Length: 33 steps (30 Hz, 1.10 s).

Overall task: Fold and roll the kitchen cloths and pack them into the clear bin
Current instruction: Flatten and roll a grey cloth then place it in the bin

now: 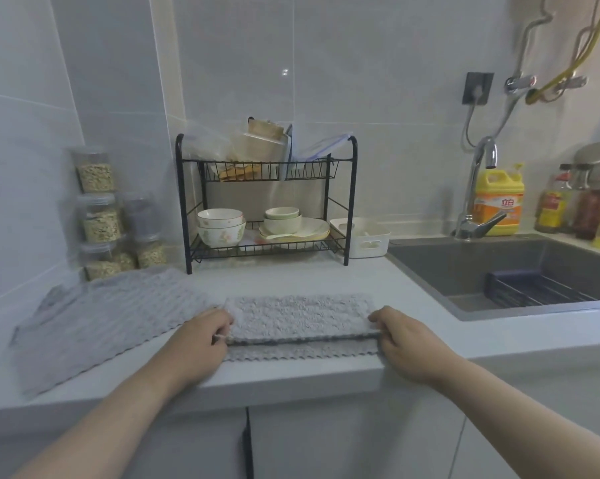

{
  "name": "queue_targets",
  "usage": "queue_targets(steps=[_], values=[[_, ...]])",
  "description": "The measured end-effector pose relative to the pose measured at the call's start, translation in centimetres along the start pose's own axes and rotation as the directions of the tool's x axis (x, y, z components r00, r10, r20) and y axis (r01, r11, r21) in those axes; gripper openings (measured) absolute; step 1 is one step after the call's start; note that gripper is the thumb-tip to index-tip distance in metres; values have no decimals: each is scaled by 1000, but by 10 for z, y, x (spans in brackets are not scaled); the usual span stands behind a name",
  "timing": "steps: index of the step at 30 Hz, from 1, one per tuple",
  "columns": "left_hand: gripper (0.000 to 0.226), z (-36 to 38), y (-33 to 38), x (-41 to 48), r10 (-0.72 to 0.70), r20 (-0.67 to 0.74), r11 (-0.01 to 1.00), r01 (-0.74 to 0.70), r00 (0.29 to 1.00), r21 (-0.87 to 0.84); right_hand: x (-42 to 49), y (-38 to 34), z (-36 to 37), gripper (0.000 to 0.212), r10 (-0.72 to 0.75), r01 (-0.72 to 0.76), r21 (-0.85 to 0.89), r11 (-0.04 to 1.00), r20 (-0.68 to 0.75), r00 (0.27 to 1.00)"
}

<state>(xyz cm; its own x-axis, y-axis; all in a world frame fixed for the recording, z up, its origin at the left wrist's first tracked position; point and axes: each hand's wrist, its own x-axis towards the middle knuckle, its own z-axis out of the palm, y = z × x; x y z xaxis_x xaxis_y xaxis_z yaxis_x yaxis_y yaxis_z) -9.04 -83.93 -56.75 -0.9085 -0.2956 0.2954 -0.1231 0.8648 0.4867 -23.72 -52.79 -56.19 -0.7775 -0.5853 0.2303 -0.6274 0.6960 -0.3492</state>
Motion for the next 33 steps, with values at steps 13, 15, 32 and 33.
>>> queue_targets(steps=[13, 15, 32, 33], values=[[17, 1, -3, -5, 73, 26, 997, -73, 997, 8, -14, -9, -3, 24, -23, 24, -69, 997, 15, 1000], [18, 1, -2, -5, 68, 30, 998, -68, 997, 1, -14, -8, -3, 22, -32, 34, -72, 997, 23, 999], [52, 1, 5, 1, 60, 200, 984, -91, 978, 152, 1, -8, -4, 48, -38, 49, -112, 993, 97, 995], [54, 1, 5, 2, 32, 247, 980, -80, 969, 185, 2, -10, -4, 48, -48, 72, -179, 981, 135, 990]])
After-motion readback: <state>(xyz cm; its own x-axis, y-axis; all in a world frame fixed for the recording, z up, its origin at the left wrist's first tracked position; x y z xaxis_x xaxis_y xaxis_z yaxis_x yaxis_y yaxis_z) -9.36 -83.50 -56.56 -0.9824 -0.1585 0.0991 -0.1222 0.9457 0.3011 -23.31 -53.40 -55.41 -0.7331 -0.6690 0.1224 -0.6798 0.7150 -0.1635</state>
